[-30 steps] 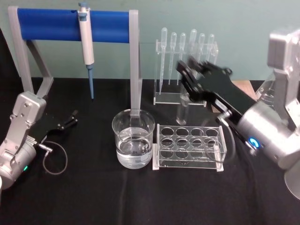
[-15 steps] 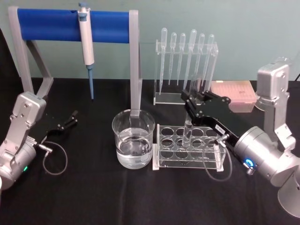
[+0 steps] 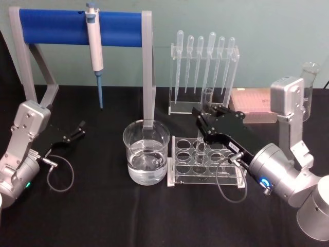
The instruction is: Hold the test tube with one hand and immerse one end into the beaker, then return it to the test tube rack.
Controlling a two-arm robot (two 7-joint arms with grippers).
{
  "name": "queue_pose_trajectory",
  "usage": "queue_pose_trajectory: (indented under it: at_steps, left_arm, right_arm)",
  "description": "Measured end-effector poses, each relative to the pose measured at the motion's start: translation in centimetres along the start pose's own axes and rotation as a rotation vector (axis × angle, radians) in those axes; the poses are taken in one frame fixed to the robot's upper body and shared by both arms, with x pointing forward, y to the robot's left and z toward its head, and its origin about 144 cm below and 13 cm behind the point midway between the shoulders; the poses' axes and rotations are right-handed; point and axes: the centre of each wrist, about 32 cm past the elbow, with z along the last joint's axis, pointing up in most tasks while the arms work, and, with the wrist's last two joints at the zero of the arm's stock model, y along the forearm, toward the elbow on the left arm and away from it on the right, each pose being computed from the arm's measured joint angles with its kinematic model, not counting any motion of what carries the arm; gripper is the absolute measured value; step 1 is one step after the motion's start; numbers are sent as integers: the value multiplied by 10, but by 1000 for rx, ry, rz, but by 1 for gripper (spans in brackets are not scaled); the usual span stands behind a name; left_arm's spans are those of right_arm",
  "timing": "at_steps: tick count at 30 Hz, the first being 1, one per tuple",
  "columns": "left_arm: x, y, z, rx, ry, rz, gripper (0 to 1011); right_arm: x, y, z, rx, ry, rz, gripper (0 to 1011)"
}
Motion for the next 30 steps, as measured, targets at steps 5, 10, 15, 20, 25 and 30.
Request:
queue_pose_trajectory:
  at_steps: [5,10,15,20,25,30]
  left_arm:
    - [0,0,0,0,0,0,1000]
    - [0,0,0,0,0,0,1000]
    - [0,0,0,0,0,0,1000]
    - [0,0,0,0,0,0,1000]
    - [0,0,0,0,0,0,1000]
    - [0,0,0,0,0,0,1000]
  right_arm:
    - [0,3,-6,-20,-31,19,226]
    - [0,6,-12,-36,-50,29,226]
    - [0,7,-16,-52,-64,36,227]
    - [-1,8,-17,-70,-83,41,226]
    - [-1,9,-19,-90,-94,42,287]
    - [-3,1,-19,-124,-96,37,427]
